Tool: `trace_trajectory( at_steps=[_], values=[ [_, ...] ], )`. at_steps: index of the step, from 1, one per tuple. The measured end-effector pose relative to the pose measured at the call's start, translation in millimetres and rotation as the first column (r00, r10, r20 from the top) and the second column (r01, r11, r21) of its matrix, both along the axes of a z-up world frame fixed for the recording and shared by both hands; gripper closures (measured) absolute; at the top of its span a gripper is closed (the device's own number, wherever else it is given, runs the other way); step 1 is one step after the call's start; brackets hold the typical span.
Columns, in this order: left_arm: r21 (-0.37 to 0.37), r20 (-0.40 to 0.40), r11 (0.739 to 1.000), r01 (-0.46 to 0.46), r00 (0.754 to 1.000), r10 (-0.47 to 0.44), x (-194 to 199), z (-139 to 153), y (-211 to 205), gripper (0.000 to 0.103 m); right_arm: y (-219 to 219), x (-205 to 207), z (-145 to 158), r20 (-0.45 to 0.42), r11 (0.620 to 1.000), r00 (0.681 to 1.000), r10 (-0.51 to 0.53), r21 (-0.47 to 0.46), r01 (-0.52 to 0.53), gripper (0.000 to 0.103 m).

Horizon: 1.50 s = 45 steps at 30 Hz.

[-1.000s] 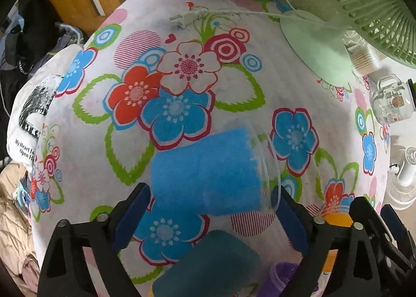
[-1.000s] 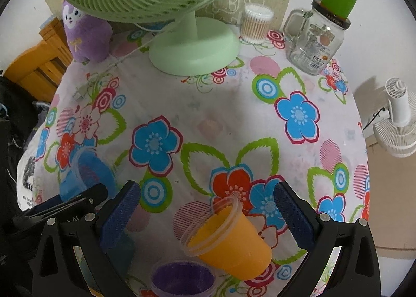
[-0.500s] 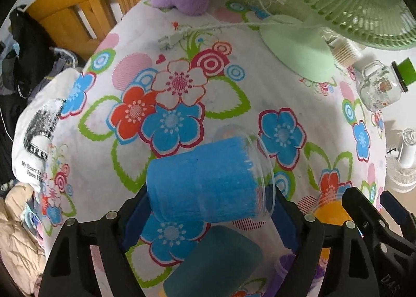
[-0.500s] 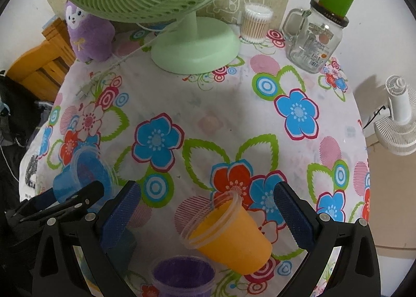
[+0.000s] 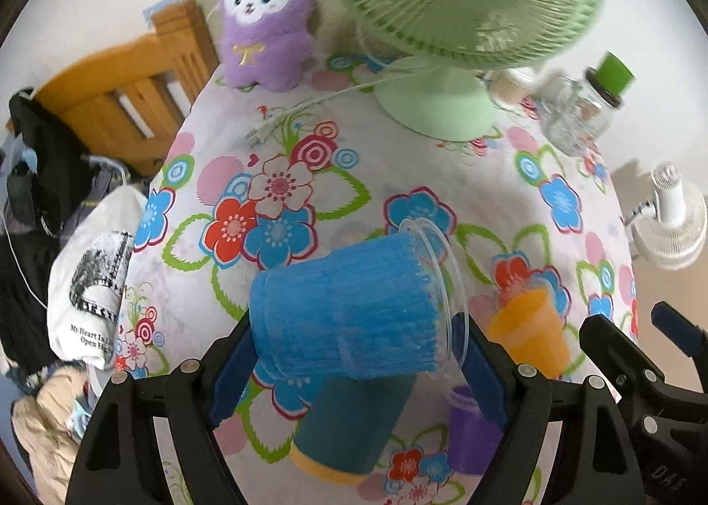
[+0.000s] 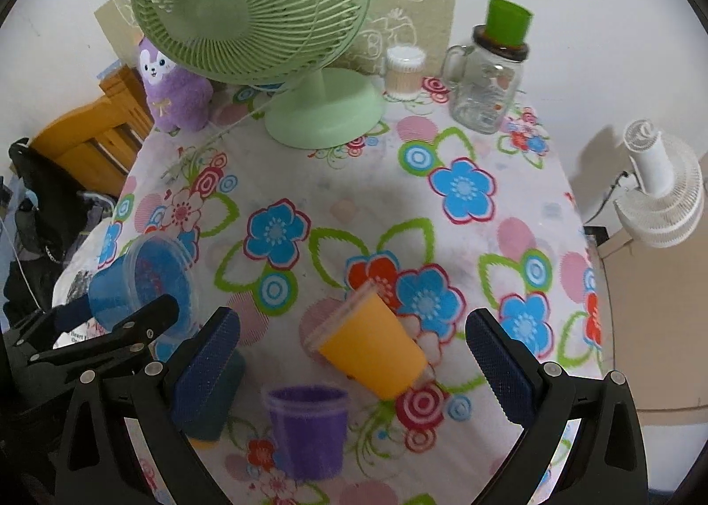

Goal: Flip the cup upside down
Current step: 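Lift the blue cup with the left tool and carry it toward the right tool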

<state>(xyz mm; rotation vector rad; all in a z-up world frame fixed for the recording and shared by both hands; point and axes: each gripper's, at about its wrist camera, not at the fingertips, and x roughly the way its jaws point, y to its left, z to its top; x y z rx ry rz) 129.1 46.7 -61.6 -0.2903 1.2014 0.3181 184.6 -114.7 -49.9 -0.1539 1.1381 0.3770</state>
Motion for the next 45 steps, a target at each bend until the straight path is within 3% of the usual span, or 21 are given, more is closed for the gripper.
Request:
trace_trajectory(
  at_steps=[10, 19, 25, 33, 39, 45],
  values=[
    [0.031, 0.032, 0.99, 0.14, 0.989, -0.141, -30, 16, -45, 0.018, -43, -48, 16, 0.02, 1.0, 0.999, -0.027, -0.003, 0.027, 0.0],
    [0.041, 0.05, 0.947, 0.318, 0.946, -0.32, -48, 21, -88, 0.018, -83, -86, 16, 0.003, 0.999, 0.999, -0.036, -0.014, 0.036, 0.0],
    [0.057, 0.027, 0.886, 0.46, 0.886, -0.462, -59, 13, -122, 0.018, -110, -105, 15, 0.006, 0.998, 0.998, -0.057, -0.012, 0.057, 0.0],
    [0.046, -0.009, 0.774, 0.632, 0.775, -0.632, -64, -5, -176, 0.018, -152, -122, 2, -0.021, 0.99, 0.989, -0.143, -0.019, 0.143, 0.0],
    [0.038, -0.024, 0.702, 0.711, 0.703, -0.711, -64, -21, -210, 0.017, -175, -127, -16, -0.059, 0.984, 0.983, -0.175, -0.033, 0.174, 0.0],
    [0.06, -0.022, 0.603, 0.795, 0.605, -0.796, -60, -37, -235, 0.017, -192, -123, -37, -0.092, 0.984, 0.98, -0.176, -0.055, 0.171, 0.0]
  ],
)
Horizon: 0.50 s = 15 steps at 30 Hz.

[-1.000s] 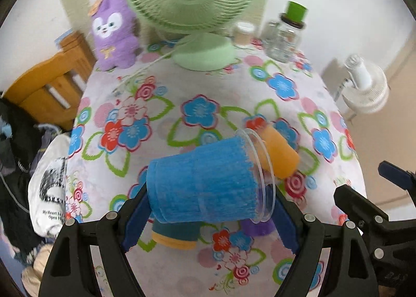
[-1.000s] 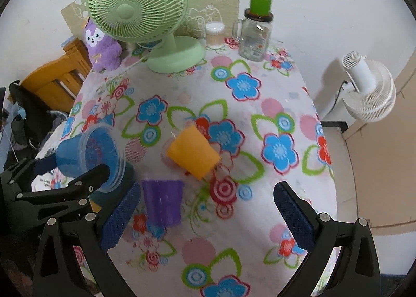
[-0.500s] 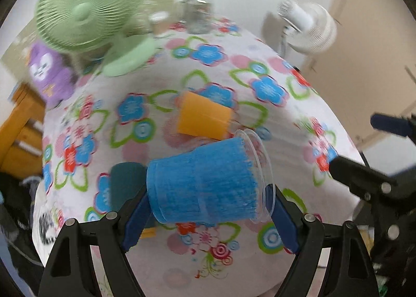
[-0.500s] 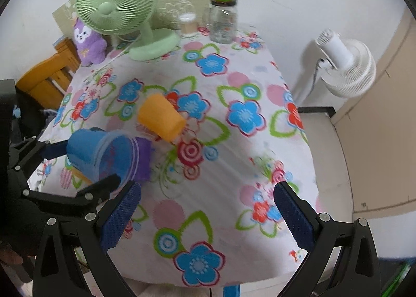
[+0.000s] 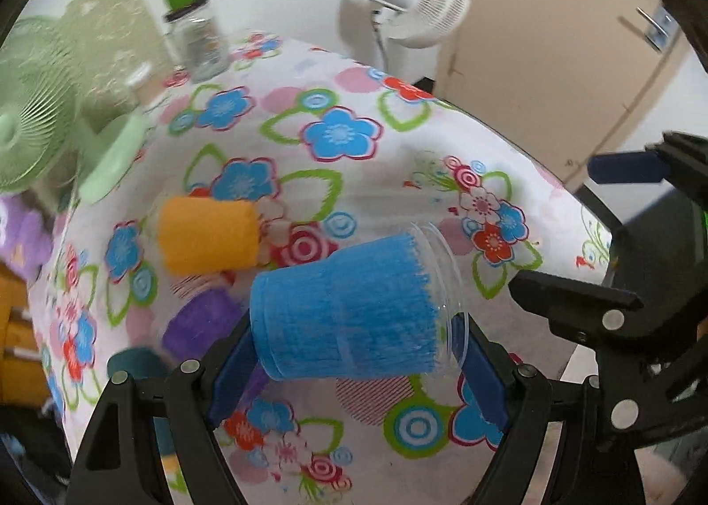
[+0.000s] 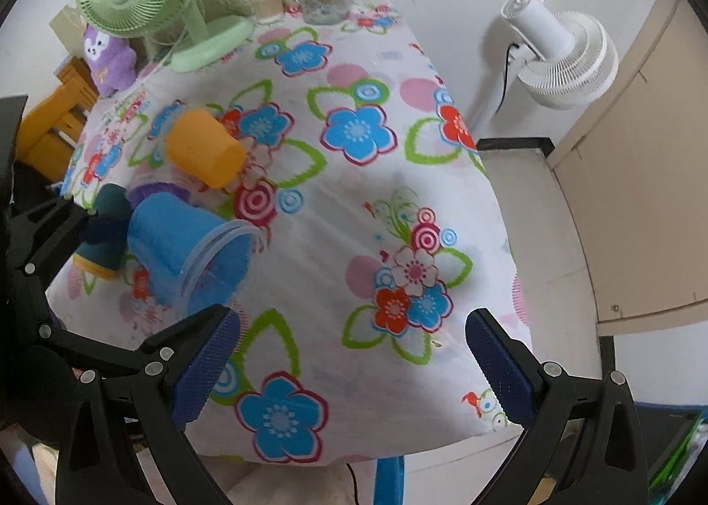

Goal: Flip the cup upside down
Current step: 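Lift the blue cup with the left tool and carry it toward the right tool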

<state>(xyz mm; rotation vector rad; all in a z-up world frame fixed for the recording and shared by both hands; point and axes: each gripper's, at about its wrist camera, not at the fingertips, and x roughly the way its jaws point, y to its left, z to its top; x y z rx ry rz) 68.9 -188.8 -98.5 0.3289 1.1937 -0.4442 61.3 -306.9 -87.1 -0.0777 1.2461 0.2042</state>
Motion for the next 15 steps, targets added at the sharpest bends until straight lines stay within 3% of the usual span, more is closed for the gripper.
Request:
trace_trajectory(
  at_steps=[7, 15],
  values=[
    [0.029, -0.027, 0.995, 0.092, 0.995, -0.092, 11, -24, -10, 0.018, -4, 10, -23, -0.036, 1.0, 0.999, 0.026, 0.002, -0.026, 0.0],
    [0.043, -0.061, 0.99, 0.132, 0.99, -0.129, 19, -47, -15, 0.019, 3, 18, -42, -0.069, 0.999, 0.996, 0.047, -0.003, -0.047, 0.0]
  ],
)
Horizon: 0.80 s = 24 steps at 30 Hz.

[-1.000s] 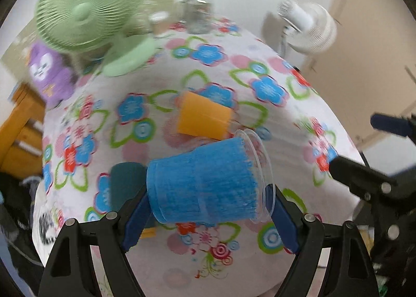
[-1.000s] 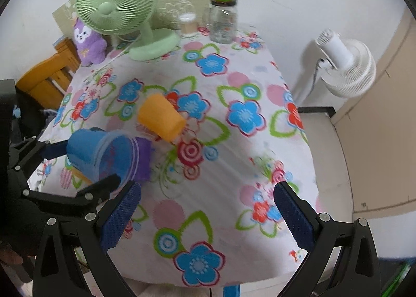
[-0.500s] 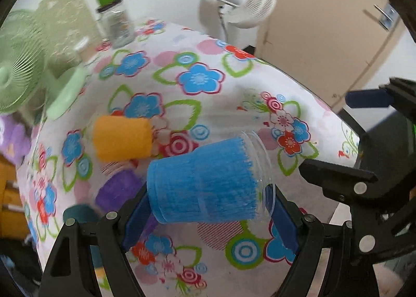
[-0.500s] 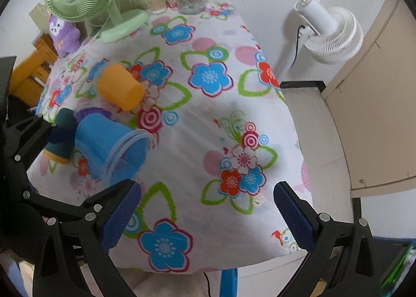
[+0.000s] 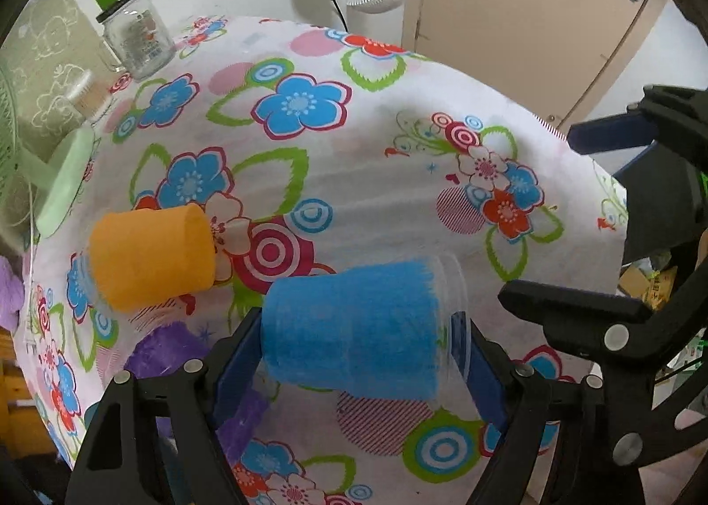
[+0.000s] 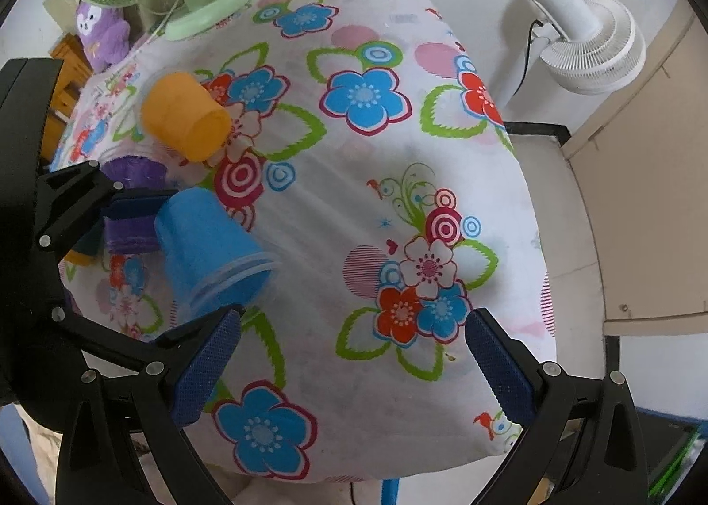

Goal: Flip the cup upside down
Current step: 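Lift the blue cup with the left tool and carry it toward the right tool, then set the blue cup on the table and open the left tool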

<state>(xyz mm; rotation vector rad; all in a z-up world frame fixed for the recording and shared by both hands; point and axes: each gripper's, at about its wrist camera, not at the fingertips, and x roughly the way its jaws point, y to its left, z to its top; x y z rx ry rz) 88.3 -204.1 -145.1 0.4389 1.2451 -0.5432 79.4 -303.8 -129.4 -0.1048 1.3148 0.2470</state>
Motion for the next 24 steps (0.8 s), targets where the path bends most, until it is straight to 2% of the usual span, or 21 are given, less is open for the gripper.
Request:
trace_trajectory(
  at_steps=[2, 5, 7, 13, 19, 24],
  values=[
    [-0.004, -0.011, 1.0, 0.005, 1.0, -0.005, 2, -3, -1, 0.018, 0, 2, -3, -0.004, 1.0, 1.0, 0.004, -0.005, -0.004, 0.0],
    [-0.008, -0.024, 1.0, 0.006, 1.0, -0.006, 4, -5, -2, 0.01, -1, 5, -4, -0.01, 1.0, 1.0, 0.004, -0.005, -0.004, 0.0],
    [-0.011, -0.034, 1.0, 0.02, 0.999, -0.02, 3, -4, -4, 0.009, -2, 5, -4, -0.014, 1.0, 1.0, 0.007, 0.001, -0.007, 0.0],
    [-0.001, -0.006, 1.0, 0.021, 1.0, -0.021, -6, 11, -8, 0.004, -1, 2, 10, -0.009, 0.999, 0.999, 0.032, 0.008, -0.032, 0.001],
    [-0.007, 0.015, 0.999, -0.037, 0.999, 0.037, -14, 39, 3, 0.0, 4, 0, 33, 0.023, 0.998, 0.999, 0.048, 0.031, -0.049, 0.001],
    [-0.027, 0.0, 0.985, -0.17, 0.985, 0.17, -15, 56, 26, 0.0, 17, 1, 50, 0.054, 0.995, 0.995, 0.083, 0.052, -0.086, 0.001]
  ],
)
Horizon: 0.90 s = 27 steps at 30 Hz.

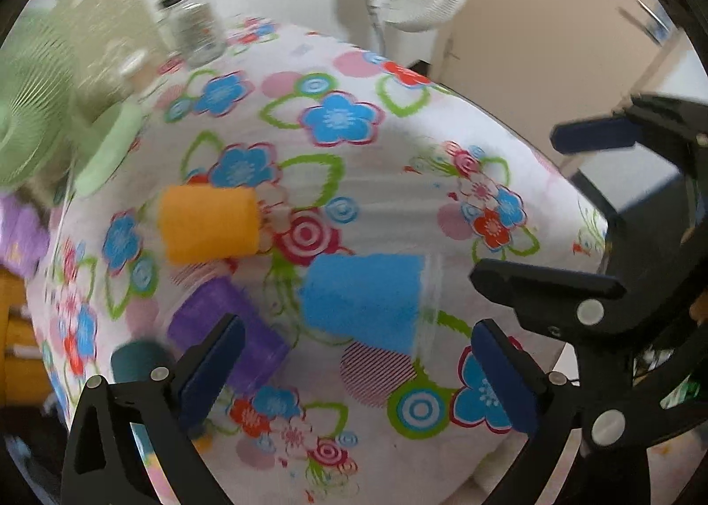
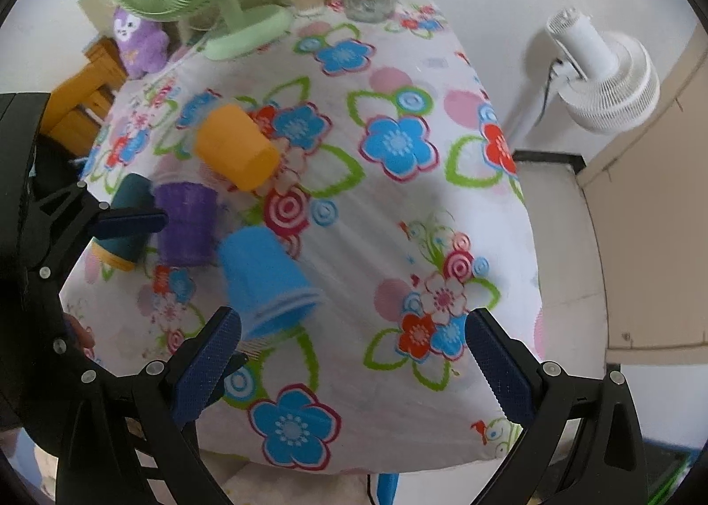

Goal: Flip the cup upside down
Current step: 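Set the blue cup on the table and open the left tool, then move the right tool to the blue cup and close on its body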

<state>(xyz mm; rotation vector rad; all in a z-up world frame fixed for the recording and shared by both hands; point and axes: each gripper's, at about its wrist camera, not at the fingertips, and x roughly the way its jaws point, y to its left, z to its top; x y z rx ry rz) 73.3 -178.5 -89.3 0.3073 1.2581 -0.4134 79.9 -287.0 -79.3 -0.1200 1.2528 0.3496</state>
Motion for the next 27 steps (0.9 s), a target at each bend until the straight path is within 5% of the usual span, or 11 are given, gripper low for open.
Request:
trace_trajectory(
  at_steps=[10, 19, 27],
  values=[
    [-0.006, 0.031, 0.973, -0.23, 0.973, 0.23, -13, 28, 44, 0.0, 26, 3, 19, 0.033, 0.996, 0.996, 0.085, 0.027, -0.086, 0.001],
    [0.009, -0.023, 0.879, -0.476, 0.879, 0.476, -27, 9, 79, 0.0, 56, 13, 6, 0.003, 0.981, 0.981, 0.195, -0.001, -0.195, 0.001],
    [0.03, -0.06, 0.821, -0.571, 0.819, 0.571, -36, -12, 93, 0.0, 80, 24, -24, -0.081, 0.958, 0.959, 0.271, -0.068, -0.277, 0.001]
  ],
)
